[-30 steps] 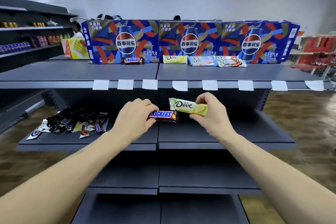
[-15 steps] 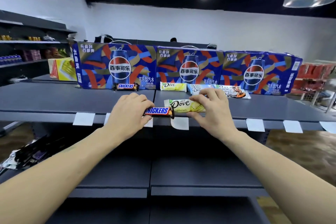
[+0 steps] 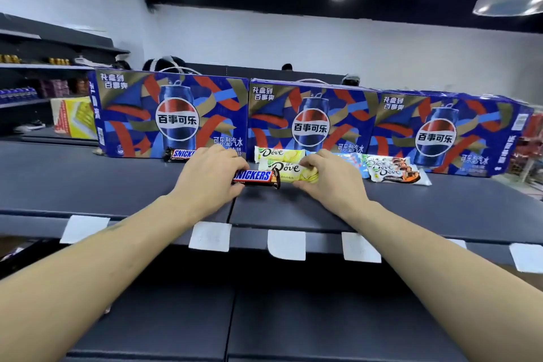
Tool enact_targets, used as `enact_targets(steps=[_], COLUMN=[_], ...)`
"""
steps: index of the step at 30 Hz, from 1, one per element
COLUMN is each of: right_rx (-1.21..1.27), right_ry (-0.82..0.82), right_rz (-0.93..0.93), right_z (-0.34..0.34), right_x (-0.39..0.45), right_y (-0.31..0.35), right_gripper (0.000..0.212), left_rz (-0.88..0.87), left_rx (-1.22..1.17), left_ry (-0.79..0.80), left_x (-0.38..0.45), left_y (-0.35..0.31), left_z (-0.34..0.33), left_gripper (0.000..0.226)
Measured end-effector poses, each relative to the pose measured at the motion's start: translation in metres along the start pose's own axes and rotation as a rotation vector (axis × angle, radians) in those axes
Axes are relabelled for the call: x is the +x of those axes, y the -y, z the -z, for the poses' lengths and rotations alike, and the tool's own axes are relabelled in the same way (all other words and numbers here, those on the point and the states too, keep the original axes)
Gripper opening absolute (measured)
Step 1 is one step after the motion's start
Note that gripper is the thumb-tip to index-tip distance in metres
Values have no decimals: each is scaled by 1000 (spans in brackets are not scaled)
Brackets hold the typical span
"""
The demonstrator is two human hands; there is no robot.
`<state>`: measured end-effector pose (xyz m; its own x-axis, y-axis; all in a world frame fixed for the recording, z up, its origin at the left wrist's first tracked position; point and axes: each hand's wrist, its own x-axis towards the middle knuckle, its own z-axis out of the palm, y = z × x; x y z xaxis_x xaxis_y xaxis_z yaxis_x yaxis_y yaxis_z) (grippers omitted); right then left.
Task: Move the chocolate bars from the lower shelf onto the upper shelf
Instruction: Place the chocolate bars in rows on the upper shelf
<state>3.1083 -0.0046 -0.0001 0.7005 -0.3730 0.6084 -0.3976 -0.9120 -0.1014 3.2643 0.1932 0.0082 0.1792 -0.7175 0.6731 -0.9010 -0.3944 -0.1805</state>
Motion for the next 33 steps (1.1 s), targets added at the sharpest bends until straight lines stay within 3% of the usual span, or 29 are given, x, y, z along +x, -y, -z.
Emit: enact_targets(steps=[8,14,33], right_rx=[-4,-24,-183], right_ry=[126,174,100], right_rz=[46,-26,-186], right_z=[-37,-54,-97], right_x=[44,77,111], right_y=[2,2,-6], right_gripper=[39,39,39], left_rz=[70,59,63], left_rx=[50,30,36], left_ry=[64,64,204], left_x=[21,37,56], left_y=[10,34,88], left_z=[-27,-47,-81], left_gripper=[30,24,40])
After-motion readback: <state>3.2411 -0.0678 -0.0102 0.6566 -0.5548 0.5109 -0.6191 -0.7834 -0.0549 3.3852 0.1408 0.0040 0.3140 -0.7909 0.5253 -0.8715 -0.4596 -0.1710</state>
